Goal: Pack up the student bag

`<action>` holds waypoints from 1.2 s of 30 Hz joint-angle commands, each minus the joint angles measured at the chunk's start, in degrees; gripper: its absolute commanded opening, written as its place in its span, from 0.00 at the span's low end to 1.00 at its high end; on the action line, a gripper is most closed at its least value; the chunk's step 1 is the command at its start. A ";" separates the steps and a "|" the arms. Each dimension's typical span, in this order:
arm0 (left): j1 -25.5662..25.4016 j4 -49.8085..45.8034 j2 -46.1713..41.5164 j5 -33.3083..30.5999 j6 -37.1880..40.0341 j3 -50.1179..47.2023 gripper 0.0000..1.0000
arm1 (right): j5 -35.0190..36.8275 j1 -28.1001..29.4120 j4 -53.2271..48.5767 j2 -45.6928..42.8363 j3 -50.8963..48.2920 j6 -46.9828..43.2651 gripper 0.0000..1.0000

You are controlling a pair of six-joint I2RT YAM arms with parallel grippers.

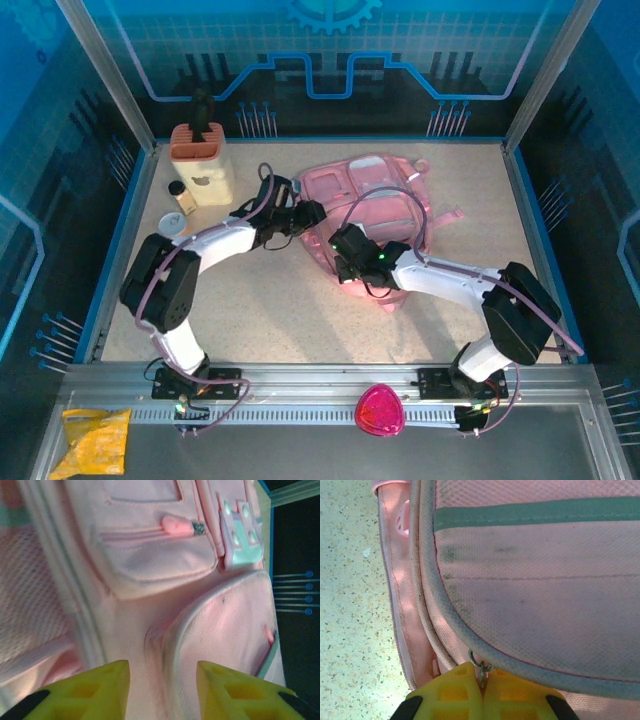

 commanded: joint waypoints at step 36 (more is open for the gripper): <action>-11.33 15.46 1.47 -10.08 -23.65 -6.89 0.14 | -2.44 0.55 1.50 -1.81 -1.25 1.97 0.00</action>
